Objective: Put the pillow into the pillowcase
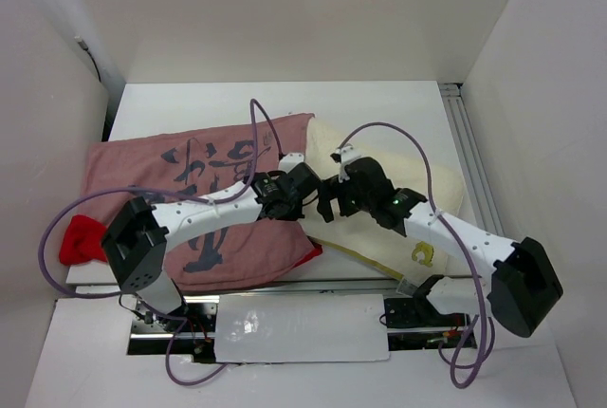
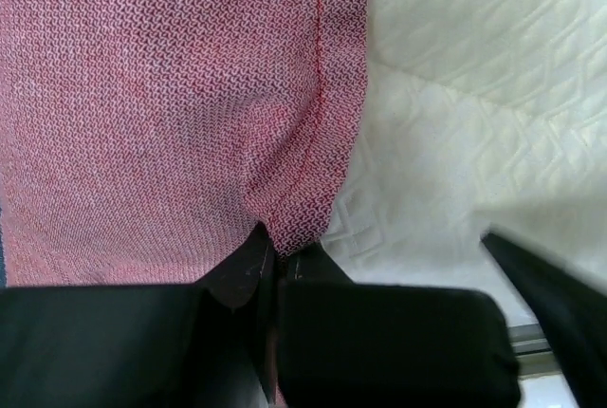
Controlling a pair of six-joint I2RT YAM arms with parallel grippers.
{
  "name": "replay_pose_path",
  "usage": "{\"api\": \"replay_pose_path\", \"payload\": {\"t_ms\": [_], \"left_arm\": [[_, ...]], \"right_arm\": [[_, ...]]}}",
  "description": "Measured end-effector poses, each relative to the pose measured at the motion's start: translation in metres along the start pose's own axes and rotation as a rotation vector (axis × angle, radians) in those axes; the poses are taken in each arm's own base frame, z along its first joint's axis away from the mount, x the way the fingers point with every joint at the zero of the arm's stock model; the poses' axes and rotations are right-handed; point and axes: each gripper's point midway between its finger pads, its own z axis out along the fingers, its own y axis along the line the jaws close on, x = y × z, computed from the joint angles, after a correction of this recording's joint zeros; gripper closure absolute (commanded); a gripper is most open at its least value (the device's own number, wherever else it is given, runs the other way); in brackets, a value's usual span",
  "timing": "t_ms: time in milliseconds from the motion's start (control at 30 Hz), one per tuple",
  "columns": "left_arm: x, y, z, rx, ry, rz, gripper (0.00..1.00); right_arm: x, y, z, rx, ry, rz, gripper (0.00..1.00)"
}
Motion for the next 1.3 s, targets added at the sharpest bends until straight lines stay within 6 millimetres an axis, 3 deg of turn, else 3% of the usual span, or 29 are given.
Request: {"api": "replay_pose_path", "payload": {"t_ms": [133, 233, 300, 333, 400, 433, 533, 633, 733, 867, 1067, 1233, 1300], "left_arm": [[-0.003, 0.0, -0.005, 0.009, -0.009, -0.005, 1.0], [-0.011, -0.002, -0.019, 0.044, -0.034, -0.021, 1.0], [-0.017, -0.002, -0.029, 0.069, -0.054, -0.021, 1.0], [-0.017, 0.001, -0.033, 0.067, -0.055, -0.015, 1.0], [-0.018, -0.001, -0.037, 0.087, -0.06, -0.012, 1.0], [-0.018, -0.003, -0.038, 0.096, -0.059, -0.01, 1.0], [-0.016, -0.007, -0.038, 0.113, -0.053, 0.005, 1.0], [-0.014, -0.01, -0.039, 0.125, -0.052, 0.024, 1.0], [-0.012, -0.013, -0.041, 0.138, -0.05, 0.04, 1.0], [-0.01, -0.019, -0.052, 0.17, -0.064, 0.071, 1.0], [-0.012, -0.038, -0.088, 0.297, -0.107, 0.098, 1.0], [-0.009, -0.046, -0.093, 0.344, -0.093, 0.099, 1.0], [-0.007, -0.048, -0.094, 0.352, -0.084, 0.099, 0.99]], "right_arm": [[0.001, 0.026, -0.01, -0.095, -0.009, -0.077, 0.02], [0.019, 0.048, -0.008, -0.173, 0.037, -0.146, 0.02], [0.032, 0.054, -0.002, -0.185, 0.074, -0.177, 0.09], [0.034, 0.055, 0.002, -0.182, 0.079, -0.186, 0.22], [0.038, 0.048, 0.013, -0.145, 0.087, -0.206, 0.62], [0.041, 0.043, 0.019, -0.115, 0.092, -0.214, 1.0], [0.04, 0.035, 0.031, -0.057, 0.093, -0.193, 1.0], [0.028, 0.042, 0.03, -0.064, 0.042, -0.173, 1.0], [0.008, 0.051, 0.018, -0.091, -0.035, -0.132, 1.0], [-0.022, 0.071, -0.014, -0.201, -0.163, -0.077, 1.0], [-0.015, 0.084, -0.007, -0.276, -0.164, -0.044, 1.0], [0.016, 0.09, 0.02, -0.32, -0.108, -0.026, 1.0], [0.025, 0.091, 0.027, -0.337, -0.096, -0.021, 0.91]]}}
